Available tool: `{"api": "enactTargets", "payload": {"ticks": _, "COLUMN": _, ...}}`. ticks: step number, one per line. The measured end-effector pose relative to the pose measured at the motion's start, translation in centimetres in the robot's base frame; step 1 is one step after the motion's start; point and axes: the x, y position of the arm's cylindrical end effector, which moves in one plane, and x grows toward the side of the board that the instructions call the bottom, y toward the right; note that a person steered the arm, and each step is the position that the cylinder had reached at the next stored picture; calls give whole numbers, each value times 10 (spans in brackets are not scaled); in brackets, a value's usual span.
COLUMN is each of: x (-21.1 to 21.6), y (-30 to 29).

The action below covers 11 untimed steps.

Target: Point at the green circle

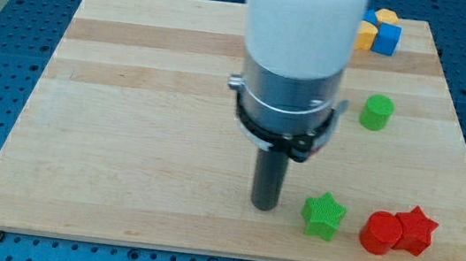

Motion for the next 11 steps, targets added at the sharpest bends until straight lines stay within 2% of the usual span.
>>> {"api": "enactTargets", "payload": {"ticks": 2, "x": 0, "y": 61}}
{"api": "enactTargets", "payload": {"ticks": 3, "x": -9, "y": 64}}
{"api": "enactTargets", "payload": {"ticks": 4, "x": -36, "y": 73}}
{"api": "enactTargets", "payload": {"ticks": 6, "x": -61, "y": 183}}
{"api": "enactTargets", "payload": {"ticks": 7, "x": -103, "y": 201}}
{"api": "enactTargets", "payload": {"ticks": 9, "x": -190, "y": 166}}
{"api": "enactTargets", "payload": {"ticks": 10, "x": -191, "y": 135}}
{"api": "enactTargets", "payload": {"ticks": 11, "x": -148, "y": 130}}
